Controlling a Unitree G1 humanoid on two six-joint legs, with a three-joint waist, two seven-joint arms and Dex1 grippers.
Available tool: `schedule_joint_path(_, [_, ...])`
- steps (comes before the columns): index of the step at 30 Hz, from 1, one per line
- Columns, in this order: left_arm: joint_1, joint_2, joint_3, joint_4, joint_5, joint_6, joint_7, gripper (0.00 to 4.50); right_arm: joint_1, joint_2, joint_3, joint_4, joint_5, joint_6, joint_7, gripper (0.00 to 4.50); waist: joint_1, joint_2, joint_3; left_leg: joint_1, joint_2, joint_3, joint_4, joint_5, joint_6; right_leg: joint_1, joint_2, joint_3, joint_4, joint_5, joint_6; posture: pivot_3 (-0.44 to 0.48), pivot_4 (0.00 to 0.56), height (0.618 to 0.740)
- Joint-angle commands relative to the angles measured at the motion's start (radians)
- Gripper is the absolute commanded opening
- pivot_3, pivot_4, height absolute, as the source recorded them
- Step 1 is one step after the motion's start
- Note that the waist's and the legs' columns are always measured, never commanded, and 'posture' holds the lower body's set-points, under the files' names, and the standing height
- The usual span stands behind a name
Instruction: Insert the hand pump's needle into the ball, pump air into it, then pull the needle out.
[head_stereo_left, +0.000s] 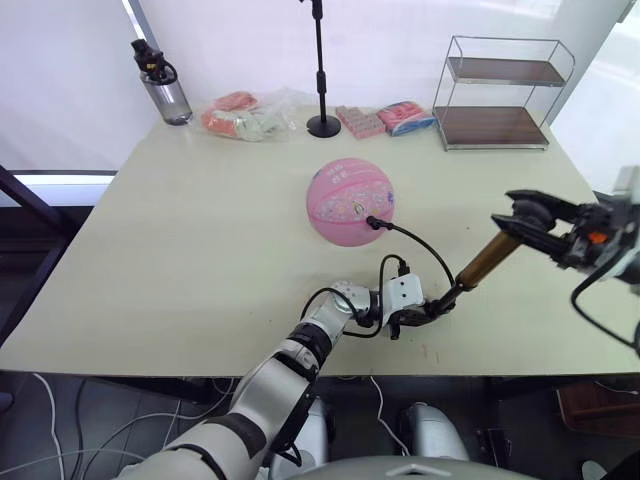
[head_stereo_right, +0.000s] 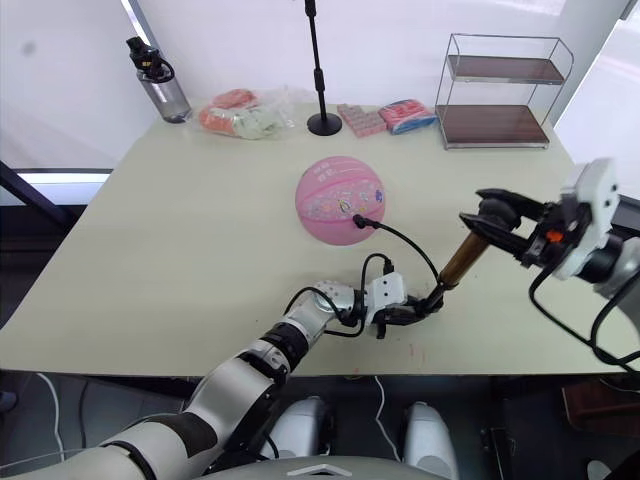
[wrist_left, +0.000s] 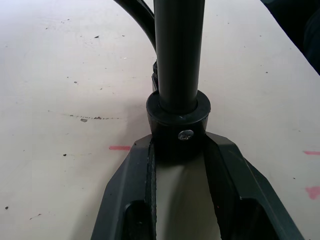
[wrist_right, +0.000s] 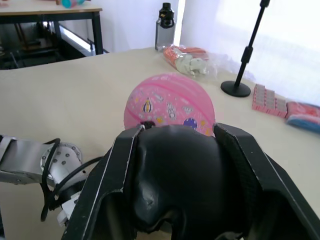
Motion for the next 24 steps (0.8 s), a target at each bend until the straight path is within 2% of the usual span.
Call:
schedule_joint_path(1, [0.056, 0.025, -0.051, 0.107, 0.069, 0.069, -0.004, 1.03, 0.057, 0.043, 0.133, 0.114, -0.162, -0.064, 0.003, 1.79, -0.005, -0.001, -0.004, 0.0, 0.0, 0.0, 0.0, 0.0, 0.0, 0.0, 0.0, 0.0, 0.0, 0.0, 0.0, 0.0, 0.15, 0.731])
schedule_joint_path(7, [0.054, 0.026, -0.05, 0.11, 0.07, 0.066, 0.004, 1.03, 0.097, 0.14, 0.256, 0.281, -0.322, -0.226, -0.004, 1.79, -0.012, -0.008, -0.012, 0.002, 0.001, -0.001, 0.0, 0.0, 0.0, 0.001, 0.0, 0.0, 0.0, 0.0, -0.001, 0.0, 0.15, 0.731])
schedule_joint_path(11, [0.063, 0.032, -0.049, 0.108, 0.068, 0.047, 0.0, 1.03, 0.094, 0.148, 0.256, 0.278, -0.335, -0.26, -0.006, 1.79, -0.012, -0.007, -0.013, 0.004, 0.001, 0.0, 0.0, 0.0, 0.0, 0.003, -0.001, 0.0, 0.0, 0.0, 0.0, 0.0, 0.15, 0.731])
schedule_joint_path(12, [0.061, 0.035, -0.047, 0.1, 0.063, 0.05, -0.01, 1.03, 0.084, 0.139, 0.238, 0.245, -0.312, -0.246, -0.008, 1.79, -0.012, -0.007, -0.013, 0.011, 0.002, 0.0, -0.002, -0.003, -0.005, 0.009, -0.002, 0.0, 0.0, -0.002, 0.004, 0.0, 0.15, 0.731])
schedule_joint_path(14, [0.058, 0.037, -0.046, 0.094, 0.061, 0.054, -0.018, 1.03, 0.058, 0.112, 0.192, 0.17, -0.246, -0.198, -0.008, 1.79, -0.012, -0.004, -0.01, 0.012, 0.002, 0.0, -0.002, -0.003, -0.005, 0.009, -0.004, -0.002, 0.0, -0.002, 0.004, 0.0, 0.15, 0.731])
schedule_joint_path(17, [0.056, 0.034, -0.051, 0.098, 0.066, 0.059, -0.017, 1.03, 0.007, 0.054, 0.113, 0.077, -0.157, -0.111, -0.015, 1.79, -0.01, 0.005, -0.002, 0.011, 0.001, 0.003, -0.003, -0.003, -0.005, 0.008, -0.017, -0.016, 0.0, -0.002, 0.004, 0.0, 0.15, 0.731])
schedule_joint_path(21, [0.054, 0.029, -0.054, 0.102, 0.069, 0.066, -0.016, 1.03, -0.063, -0.034, 0.002, -0.01, 0.012, 0.069, -0.038, 1.79, 0.001, 0.011, 0.005, 0.005, -0.001, 0.002, -0.003, -0.001, -0.001, 0.004, -0.018, -0.019, 0.0, 0.0, -0.001, 0.0, 0.15, 0.731])
schedule_joint_path(24, [0.052, 0.026, -0.055, 0.104, 0.069, 0.068, -0.015, 1.03, -0.118, -0.093, -0.072, -0.041, 0.117, 0.177, -0.053, 1.79, 0.011, 0.01, 0.007, -0.004, -0.003, 0.001, -0.001, 0.0, -0.001, -0.003, -0.018, -0.02, 0.0, 0.001, -0.001, 0.0, 0.15, 0.731])
